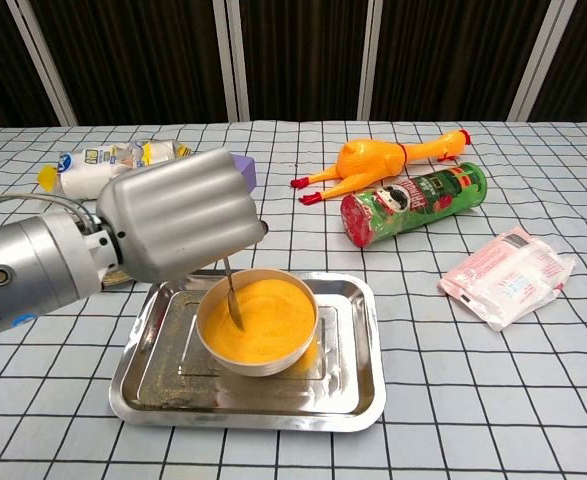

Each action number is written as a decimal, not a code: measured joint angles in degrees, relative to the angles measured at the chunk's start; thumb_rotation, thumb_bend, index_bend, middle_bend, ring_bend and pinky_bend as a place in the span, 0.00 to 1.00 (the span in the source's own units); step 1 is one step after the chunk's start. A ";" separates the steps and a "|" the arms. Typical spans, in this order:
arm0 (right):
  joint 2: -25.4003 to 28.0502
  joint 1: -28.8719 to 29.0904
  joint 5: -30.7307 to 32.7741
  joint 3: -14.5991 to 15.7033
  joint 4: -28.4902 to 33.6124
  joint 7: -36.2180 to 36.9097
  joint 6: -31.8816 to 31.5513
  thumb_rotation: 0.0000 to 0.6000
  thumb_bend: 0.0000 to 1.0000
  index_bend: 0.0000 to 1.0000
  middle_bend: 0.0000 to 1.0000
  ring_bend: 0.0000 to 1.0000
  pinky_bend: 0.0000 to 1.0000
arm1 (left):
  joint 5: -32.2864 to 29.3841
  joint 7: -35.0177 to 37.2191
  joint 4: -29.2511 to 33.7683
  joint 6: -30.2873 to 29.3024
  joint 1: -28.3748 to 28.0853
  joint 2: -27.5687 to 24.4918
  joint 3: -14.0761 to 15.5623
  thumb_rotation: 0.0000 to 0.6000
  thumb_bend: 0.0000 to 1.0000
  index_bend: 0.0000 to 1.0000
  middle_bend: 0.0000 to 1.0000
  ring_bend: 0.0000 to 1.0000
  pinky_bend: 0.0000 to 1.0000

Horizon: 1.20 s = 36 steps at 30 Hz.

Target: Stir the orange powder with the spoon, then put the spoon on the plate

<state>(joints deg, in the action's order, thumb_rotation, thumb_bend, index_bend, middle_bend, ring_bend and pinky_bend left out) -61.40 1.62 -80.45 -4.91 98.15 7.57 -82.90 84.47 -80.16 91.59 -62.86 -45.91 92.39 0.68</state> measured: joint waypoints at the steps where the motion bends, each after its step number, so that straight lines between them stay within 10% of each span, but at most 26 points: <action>1: -0.01 0.01 -0.06 0.00 -0.01 -0.02 -0.02 1.00 0.41 0.00 0.00 0.00 0.00 | 0.39 0.18 -0.01 -0.28 0.13 -0.16 0.03 1.00 0.66 0.84 1.00 1.00 0.97; 36: 0.27 0.05 -0.03 0.04 0.18 1.30 0.32 1.00 0.41 0.00 0.00 0.00 0.00 | -3.22 -2.77 -6.83 1.02 -1.25 9.61 -4.71 1.00 0.66 0.84 1.00 1.00 0.97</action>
<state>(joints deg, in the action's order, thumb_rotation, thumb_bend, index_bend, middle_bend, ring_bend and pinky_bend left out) -61.13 1.66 -80.48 -4.88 98.32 8.88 -82.58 81.25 -82.92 84.76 -61.84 -47.16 101.99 -4.03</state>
